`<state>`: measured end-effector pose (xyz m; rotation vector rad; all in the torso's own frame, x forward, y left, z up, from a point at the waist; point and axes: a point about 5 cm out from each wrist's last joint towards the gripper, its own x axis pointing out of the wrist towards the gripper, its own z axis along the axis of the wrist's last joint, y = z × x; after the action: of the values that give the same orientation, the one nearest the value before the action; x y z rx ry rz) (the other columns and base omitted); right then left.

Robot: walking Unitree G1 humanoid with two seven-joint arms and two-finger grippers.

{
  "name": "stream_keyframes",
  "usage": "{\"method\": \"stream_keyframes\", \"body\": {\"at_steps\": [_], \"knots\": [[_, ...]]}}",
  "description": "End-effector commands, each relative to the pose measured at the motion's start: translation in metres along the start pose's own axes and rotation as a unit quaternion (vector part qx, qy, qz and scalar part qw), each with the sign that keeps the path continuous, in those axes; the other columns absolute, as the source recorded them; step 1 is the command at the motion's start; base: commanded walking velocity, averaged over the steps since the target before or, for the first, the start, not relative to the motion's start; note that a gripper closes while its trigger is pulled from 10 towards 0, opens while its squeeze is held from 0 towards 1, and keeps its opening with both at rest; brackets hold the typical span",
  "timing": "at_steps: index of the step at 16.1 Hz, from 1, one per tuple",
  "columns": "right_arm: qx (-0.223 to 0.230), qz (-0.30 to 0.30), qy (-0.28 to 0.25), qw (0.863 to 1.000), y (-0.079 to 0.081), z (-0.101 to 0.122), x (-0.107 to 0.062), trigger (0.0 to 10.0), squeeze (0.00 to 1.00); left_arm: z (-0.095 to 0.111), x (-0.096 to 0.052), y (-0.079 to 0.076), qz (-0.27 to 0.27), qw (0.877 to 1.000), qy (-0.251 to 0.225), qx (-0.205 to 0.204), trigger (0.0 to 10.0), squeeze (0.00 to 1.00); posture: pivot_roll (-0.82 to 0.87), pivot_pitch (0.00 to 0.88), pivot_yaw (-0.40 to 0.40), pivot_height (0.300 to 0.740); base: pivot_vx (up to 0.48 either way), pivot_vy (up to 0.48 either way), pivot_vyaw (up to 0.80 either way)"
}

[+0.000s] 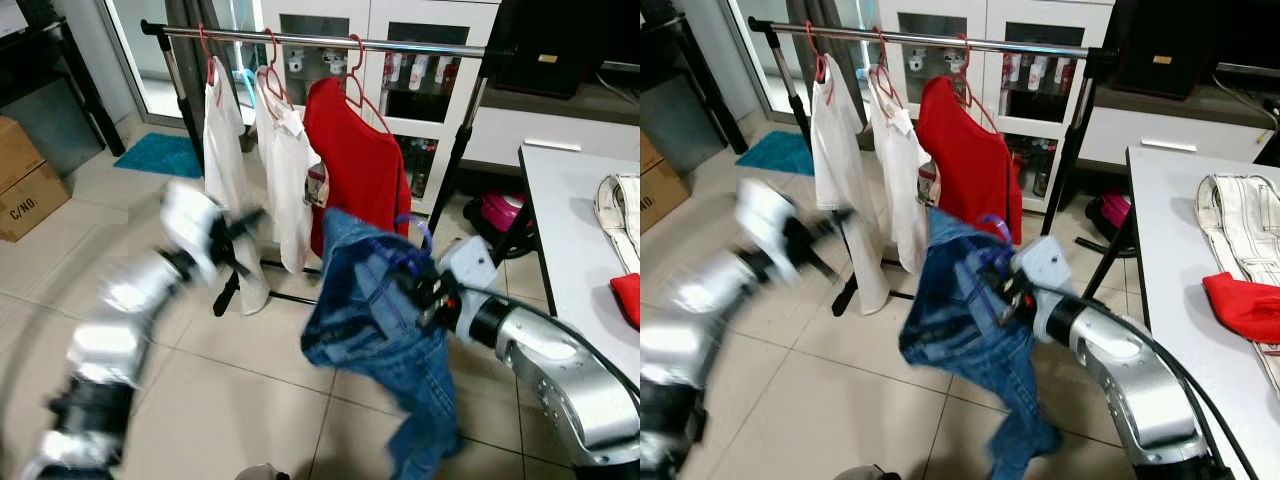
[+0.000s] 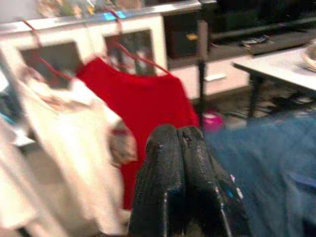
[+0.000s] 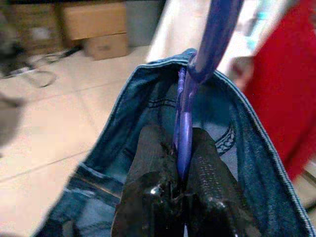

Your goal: Hang hanger

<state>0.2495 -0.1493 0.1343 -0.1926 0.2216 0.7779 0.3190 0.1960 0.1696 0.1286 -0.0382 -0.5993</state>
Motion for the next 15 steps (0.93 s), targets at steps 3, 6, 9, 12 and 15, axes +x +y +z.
{"method": "stream_keyframes", "body": {"at_steps": [3,6,9,12,15], "knots": [[-0.005,0.053,-0.052,0.997,0.009,0.019,-0.004,0.0,0.0,0.005,-0.007,0.021,0.036,0.999,0.02,0.018,0.0,0.0,-0.03,0.0,0.058,0.74,0.0,0.0,0.0],[0.023,0.024,-0.079,0.996,0.005,0.024,-0.001,0.0,0.0,-0.007,-0.01,-0.005,-0.007,0.999,0.021,-0.024,4.8,0.0,-0.04,0.0,0.072,0.74,0.0,0.0,0.0],[0.074,0.02,-0.124,0.989,0.012,0.031,0.007,0.0,0.0,-0.029,-0.009,-0.04,-0.035,0.999,0.027,0.03,10.0,1.0,-0.04,0.0,0.089,0.74,0.0,0.0,0.0],[0.095,0.025,-0.139,0.985,0.014,0.035,0.014,0.0,0.0,-0.021,0.0,-0.044,0.038,0.994,-0.024,0.101,10.0,1.0,-0.03,0.0,0.076,0.74,0.0,0.0,0.0],[0.1,0.038,-0.143,0.984,0.014,0.038,0.017,0.0,0.0,-0.027,0.004,-0.05,0.048,0.991,-0.02,0.119,10.0,1.0,-0.03,0.0,0.069,0.74,0.0,0.0,0.0]]}}
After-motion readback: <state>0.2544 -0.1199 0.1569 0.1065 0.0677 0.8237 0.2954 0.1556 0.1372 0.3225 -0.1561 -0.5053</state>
